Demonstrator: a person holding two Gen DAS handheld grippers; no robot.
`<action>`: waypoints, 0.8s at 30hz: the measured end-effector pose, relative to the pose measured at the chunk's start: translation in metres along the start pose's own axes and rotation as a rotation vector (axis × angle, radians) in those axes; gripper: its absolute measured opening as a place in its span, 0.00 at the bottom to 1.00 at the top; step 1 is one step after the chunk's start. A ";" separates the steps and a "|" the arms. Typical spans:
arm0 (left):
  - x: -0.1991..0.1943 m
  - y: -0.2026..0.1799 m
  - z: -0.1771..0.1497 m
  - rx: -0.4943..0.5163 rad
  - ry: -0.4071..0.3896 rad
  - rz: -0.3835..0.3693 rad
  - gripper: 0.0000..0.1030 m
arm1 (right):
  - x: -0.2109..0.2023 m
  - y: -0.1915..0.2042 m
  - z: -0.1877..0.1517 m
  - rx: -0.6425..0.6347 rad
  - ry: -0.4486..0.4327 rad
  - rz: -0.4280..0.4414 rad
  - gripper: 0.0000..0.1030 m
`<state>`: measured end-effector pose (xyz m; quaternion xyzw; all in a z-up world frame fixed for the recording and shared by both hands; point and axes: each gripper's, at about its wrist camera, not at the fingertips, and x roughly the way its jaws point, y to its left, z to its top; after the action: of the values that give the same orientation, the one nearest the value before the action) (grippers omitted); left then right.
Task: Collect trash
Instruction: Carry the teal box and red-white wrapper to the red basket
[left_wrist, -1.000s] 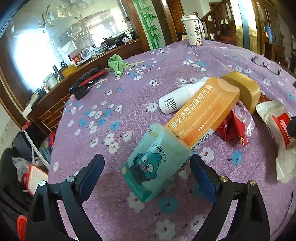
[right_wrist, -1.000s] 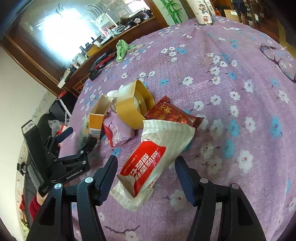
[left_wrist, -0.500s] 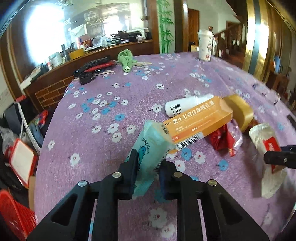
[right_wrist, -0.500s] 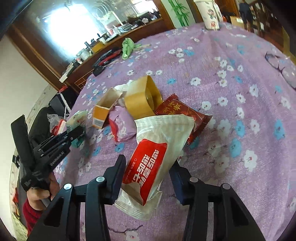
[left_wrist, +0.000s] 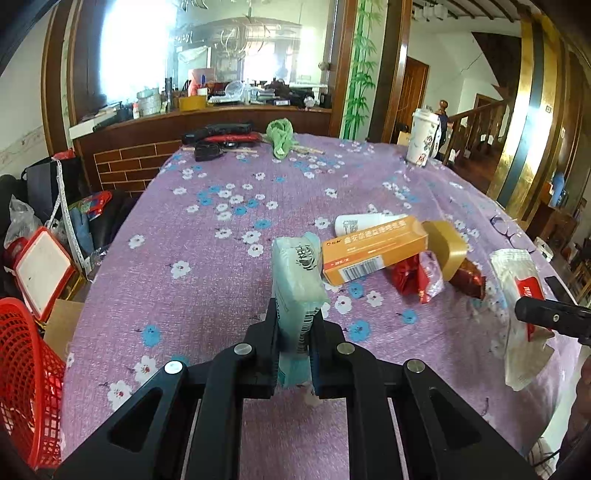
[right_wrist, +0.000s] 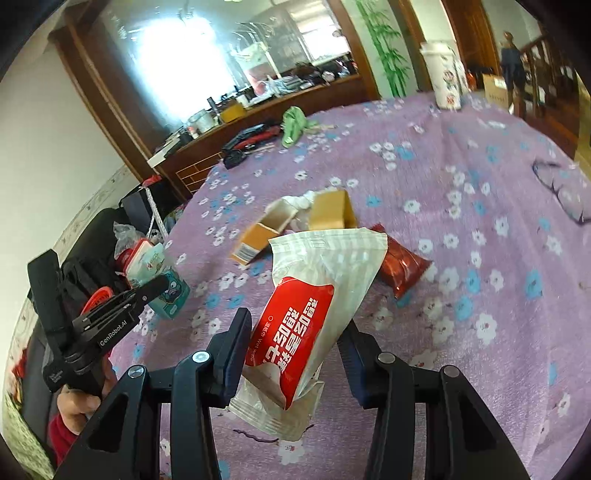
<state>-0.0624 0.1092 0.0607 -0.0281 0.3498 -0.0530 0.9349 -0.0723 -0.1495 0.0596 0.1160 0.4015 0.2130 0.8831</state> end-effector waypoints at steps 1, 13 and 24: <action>-0.003 -0.001 0.000 0.000 -0.004 -0.004 0.12 | -0.001 0.002 0.000 -0.008 -0.002 0.001 0.48; -0.023 -0.002 0.002 0.001 -0.035 -0.019 0.12 | 0.005 0.026 0.000 -0.078 0.011 0.019 0.48; -0.044 0.020 -0.005 -0.045 -0.056 0.007 0.12 | 0.011 0.043 0.000 -0.123 0.003 0.039 0.49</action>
<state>-0.0974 0.1343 0.0843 -0.0494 0.3245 -0.0409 0.9437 -0.0783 -0.1063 0.0690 0.0689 0.3868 0.2545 0.8837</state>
